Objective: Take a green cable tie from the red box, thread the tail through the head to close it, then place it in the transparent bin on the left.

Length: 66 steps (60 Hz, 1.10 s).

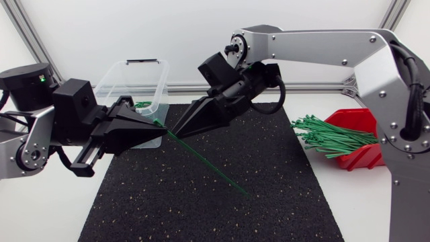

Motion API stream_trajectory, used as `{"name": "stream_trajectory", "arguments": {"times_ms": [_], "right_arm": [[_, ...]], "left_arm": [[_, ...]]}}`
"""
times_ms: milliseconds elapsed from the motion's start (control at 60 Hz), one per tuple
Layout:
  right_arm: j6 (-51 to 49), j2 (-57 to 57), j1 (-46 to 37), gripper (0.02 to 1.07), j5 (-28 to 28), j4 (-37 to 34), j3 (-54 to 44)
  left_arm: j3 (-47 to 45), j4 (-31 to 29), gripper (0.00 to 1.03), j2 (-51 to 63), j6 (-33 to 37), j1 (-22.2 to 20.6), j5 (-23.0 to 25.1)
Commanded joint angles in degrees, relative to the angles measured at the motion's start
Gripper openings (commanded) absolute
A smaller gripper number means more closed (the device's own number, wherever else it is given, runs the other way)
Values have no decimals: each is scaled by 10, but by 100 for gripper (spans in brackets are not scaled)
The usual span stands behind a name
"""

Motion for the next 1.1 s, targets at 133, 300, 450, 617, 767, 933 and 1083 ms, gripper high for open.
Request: {"name": "stream_trajectory", "arguments": {"times_ms": [133, 300, 450, 617, 767, 933, 1083], "right_arm": [[-13, -9, -29, 67, 22, -29, -26], [73, -11, -27, 66, 71, 65, -40], [174, -21, -20, 66, 137, 204, -73], [312, -75, 1, 66, 254, 408, -157], [393, -142, 13, 66, 368, 557, -237], [436, -190, 24, 66, 455, 634, -276], [469, -229, 37, 66, 504, 679, -293]], "left_arm": [[15, 9, 4, -27, -31, 30, 11], [12, 9, 4, -34, -49, 44, 9], [1, 9, 4, -51, -59, 55, 7], [2, 9, 4, -57, -73, 62, -12], [5, 3, 4, -56, -75, 92, -25], [7, -21, 4, -59, -77, 109, -27], [9, -45, 3, -63, -77, 109, -38]]}}
